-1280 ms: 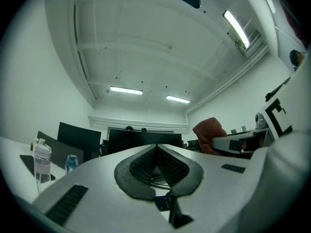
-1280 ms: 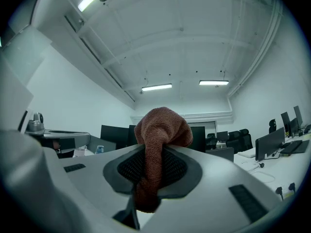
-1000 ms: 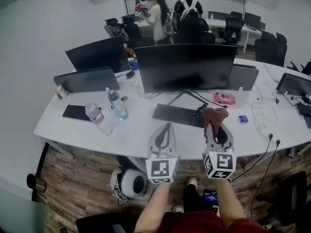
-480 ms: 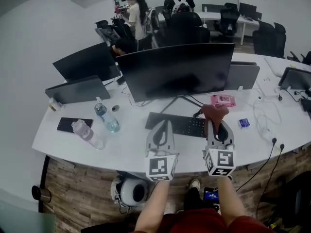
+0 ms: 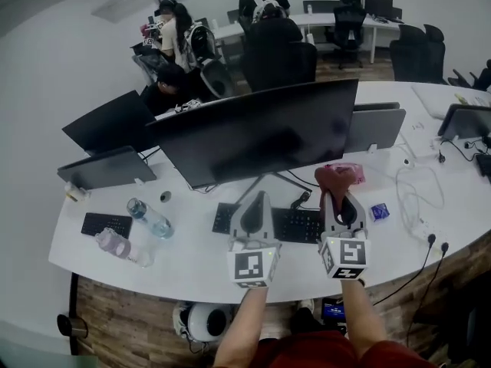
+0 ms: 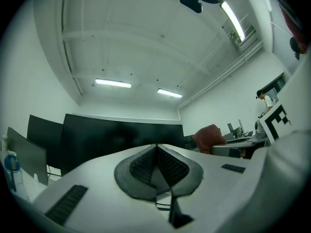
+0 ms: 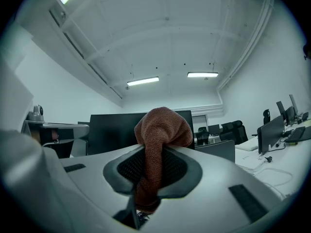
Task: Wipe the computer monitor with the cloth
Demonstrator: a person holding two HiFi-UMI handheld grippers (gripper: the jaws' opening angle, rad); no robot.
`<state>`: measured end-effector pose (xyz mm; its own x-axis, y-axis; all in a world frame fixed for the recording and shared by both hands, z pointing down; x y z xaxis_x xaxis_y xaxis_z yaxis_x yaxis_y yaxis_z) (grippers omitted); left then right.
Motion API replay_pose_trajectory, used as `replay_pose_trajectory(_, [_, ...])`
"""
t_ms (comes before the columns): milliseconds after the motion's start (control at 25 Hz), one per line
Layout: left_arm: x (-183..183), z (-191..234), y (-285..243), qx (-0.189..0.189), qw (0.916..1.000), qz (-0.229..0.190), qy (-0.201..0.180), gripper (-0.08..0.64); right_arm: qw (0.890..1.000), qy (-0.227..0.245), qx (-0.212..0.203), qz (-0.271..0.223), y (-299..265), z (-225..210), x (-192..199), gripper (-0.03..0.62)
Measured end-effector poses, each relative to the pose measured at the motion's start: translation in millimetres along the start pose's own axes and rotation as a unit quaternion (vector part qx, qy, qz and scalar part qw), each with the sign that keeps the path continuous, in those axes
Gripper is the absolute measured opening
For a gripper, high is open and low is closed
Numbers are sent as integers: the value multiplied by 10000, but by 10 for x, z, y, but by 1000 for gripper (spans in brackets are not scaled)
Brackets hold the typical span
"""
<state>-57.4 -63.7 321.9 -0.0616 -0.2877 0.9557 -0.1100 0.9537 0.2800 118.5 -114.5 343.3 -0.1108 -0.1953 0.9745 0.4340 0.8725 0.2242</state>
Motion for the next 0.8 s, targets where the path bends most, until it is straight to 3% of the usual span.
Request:
replay_pose_trajectory(360, [282,-63,-665,105,9998,155,-6,28,9999,-39,12,131,-513,-388,222,83])
replay_pose_trajectory(800, [559,197,-936,231,9993,284,117,28,9990,101,80,422,-892,-290,488,83])
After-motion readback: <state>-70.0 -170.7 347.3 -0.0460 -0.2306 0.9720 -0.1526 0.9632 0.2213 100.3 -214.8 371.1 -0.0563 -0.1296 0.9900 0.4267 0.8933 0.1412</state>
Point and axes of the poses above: the fingertips, and each gripper's own axes: y backward along the fingers, z to its left, x out of its underside, the point moved 4 cm from there along y, backward along the fingers, and after that the axes turned 6 degrees about -z, right-handed, at the moved point
